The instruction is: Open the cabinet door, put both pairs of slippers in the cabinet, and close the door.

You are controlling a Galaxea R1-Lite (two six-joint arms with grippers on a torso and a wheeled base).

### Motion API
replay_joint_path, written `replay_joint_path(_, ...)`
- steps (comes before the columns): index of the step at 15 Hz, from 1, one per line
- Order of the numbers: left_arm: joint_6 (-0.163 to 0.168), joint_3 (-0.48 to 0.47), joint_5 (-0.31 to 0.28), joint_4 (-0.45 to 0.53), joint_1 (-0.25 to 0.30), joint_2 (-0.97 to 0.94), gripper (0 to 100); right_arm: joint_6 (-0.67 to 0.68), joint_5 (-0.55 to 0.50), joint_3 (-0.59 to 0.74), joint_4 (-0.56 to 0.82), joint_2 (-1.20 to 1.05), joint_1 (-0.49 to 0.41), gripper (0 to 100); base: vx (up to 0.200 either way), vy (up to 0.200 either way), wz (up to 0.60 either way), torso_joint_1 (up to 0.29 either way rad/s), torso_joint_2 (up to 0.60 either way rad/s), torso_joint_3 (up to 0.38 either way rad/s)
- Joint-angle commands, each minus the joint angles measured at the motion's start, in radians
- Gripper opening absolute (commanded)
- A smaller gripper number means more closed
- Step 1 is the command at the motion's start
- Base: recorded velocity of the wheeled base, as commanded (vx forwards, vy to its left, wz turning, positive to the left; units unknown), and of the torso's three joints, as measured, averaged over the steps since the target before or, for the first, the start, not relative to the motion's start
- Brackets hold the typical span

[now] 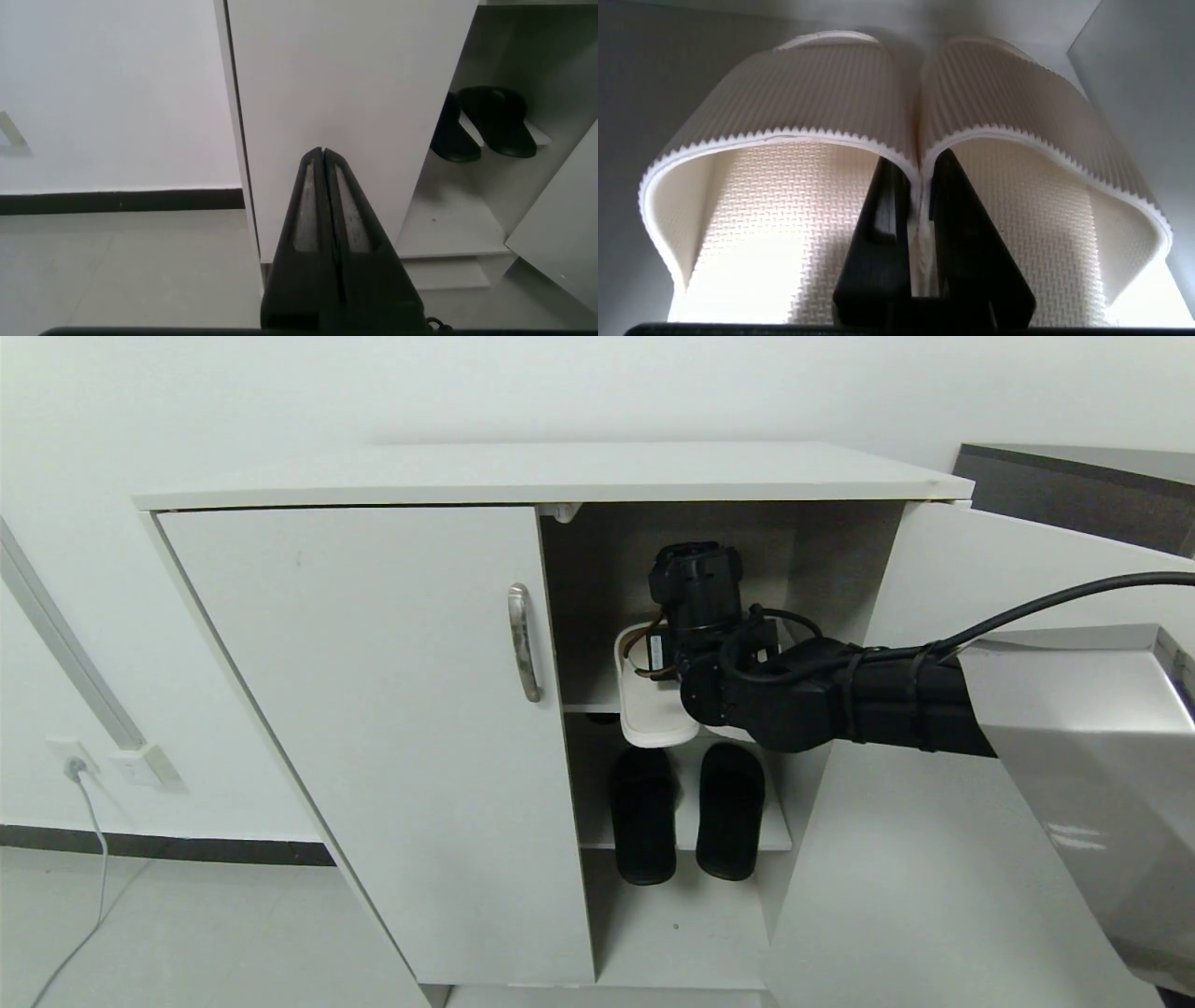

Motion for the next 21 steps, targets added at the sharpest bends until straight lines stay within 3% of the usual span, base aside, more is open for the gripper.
replay_joint_path(1,0.001,0.000,0.000,0.000,0.000,0.001,0,0.000,0.000,-0.002,0.000,0.003,-0.002,0,0.000,0.000,0.00,0.000,0.00,0.000)
replay_joint_path(7,0.000,0.000,0.000,0.000,0.000,0.001,0,0.001,0.000,0.001,0.000,0.005,-0.008,0,0.000,0.000,0.00,0.000,0.00,0.000)
replay_joint_path(8,0.000,0.000,0.000,0.000,0.000,0.001,0,0.004,0.000,0.001,0.000,0.006,-0.008,100,0.000,0.000,0.00,0.000,0.00,0.000)
replay_joint_path(14,0.000,0.000,0.000,0.000,0.000,0.001,0,0.006,-0.002,0.071,-0.002,-0.038,-0.003,100,0.000,0.000,0.00,0.000,0.00,0.000)
replay_joint_path(21,0.000,0.000,0.000,0.000,0.000,0.001,0,0.083,-0.009,0.425,-0.085,-0.297,0.109,100,0.000,0.000,0.00,0.000,0.00,0.000)
